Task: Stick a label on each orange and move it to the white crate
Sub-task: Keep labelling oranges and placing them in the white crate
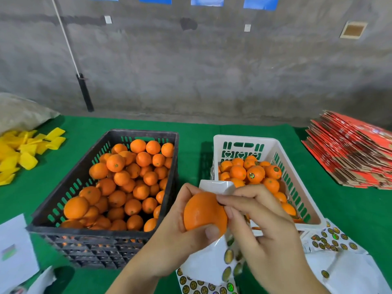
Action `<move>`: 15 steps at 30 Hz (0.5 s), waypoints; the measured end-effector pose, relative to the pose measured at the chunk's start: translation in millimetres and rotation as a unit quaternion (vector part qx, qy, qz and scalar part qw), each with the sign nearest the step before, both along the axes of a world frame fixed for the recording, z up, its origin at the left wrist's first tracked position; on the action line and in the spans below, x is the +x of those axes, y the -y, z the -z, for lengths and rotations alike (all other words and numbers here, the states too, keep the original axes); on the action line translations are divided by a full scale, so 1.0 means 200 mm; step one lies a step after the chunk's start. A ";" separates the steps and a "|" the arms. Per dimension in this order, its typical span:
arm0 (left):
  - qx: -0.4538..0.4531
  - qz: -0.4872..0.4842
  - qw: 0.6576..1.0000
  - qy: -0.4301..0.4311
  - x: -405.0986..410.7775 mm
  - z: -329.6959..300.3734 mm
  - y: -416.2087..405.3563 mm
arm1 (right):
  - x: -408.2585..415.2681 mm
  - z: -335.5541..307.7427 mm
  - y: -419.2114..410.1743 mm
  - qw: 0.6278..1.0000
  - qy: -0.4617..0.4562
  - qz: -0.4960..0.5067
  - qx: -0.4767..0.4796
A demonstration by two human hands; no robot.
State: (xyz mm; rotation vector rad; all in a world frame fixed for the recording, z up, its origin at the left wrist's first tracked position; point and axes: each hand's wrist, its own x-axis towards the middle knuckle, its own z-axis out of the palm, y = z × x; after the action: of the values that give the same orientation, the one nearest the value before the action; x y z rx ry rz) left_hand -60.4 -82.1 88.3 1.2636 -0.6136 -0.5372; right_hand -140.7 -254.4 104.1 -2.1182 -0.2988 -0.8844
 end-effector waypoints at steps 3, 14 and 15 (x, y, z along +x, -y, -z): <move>-0.013 -0.016 0.999 -0.035 0.01 0.02 0.00 | -0.01 0.02 0.04 0.997 -0.075 0.018 -0.016; -0.077 0.010 0.996 -0.039 0.04 0.05 0.05 | 0.03 0.04 0.05 0.999 -0.016 0.014 -0.029; -0.080 0.009 0.996 -0.036 0.05 0.06 0.05 | 0.03 0.04 0.06 1.000 -0.015 0.011 -0.022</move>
State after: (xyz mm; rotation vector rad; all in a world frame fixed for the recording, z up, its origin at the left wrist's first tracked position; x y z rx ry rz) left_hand -50.3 -93.0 76.8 1.0845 -0.5962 -0.5363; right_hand -133.9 -267.0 96.8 -2.1771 -0.2836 -0.8657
